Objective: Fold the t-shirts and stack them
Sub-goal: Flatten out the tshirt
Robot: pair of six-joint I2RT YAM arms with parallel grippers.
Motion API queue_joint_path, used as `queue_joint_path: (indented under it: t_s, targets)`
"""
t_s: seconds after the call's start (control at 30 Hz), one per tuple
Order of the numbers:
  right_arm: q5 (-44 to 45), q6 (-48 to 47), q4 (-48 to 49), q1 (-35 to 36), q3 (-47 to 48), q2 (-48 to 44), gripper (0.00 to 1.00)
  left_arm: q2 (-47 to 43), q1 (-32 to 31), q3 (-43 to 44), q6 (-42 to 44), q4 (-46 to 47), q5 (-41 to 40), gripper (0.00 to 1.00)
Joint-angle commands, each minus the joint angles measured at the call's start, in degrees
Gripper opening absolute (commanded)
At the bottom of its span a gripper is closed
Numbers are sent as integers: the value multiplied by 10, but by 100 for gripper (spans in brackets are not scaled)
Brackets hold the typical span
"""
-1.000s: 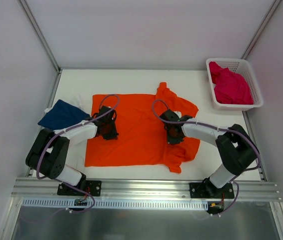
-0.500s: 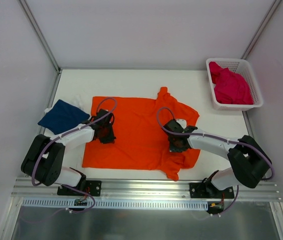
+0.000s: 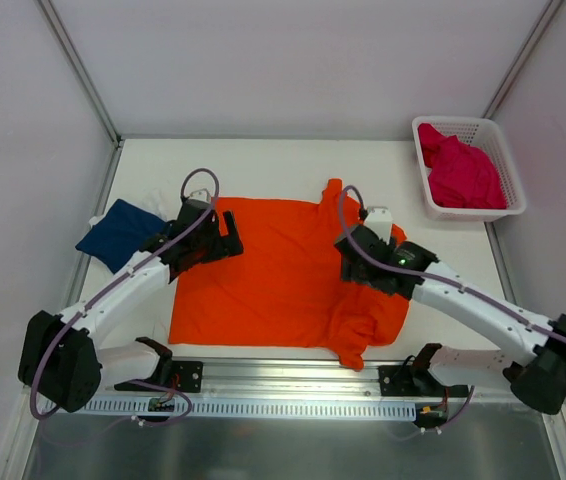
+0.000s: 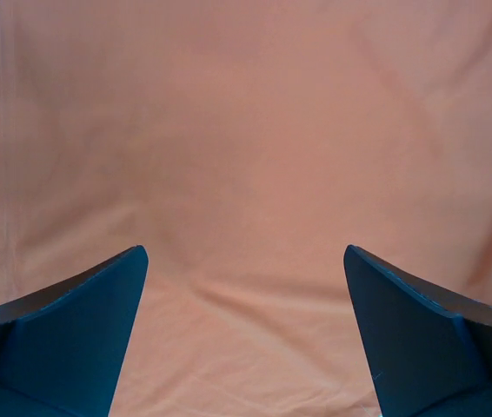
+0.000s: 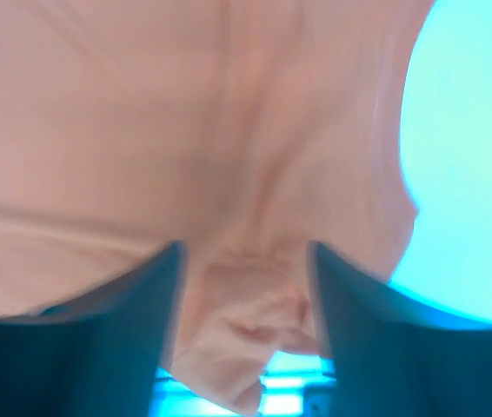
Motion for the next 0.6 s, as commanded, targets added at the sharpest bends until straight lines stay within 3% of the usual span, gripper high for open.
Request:
queue_joint_path:
  t_s: [0.0, 0.13, 0.27, 0.57]
  targets:
    - [88, -87, -4, 1, 97, -44, 74, -23, -4, 56, 33, 5, -31, 99]
    - [92, -176, 25, -37, 169, -3, 83, 5, -3, 76, 37, 6, -26, 99]
    - [-62, -214, 78, -178, 211, 77, 79, 57, 3, 77, 16, 26, 36, 99]
    - [-206, -251, 124, -331, 399, 348, 74, 92, 12, 73, 24, 78, 89, 99]
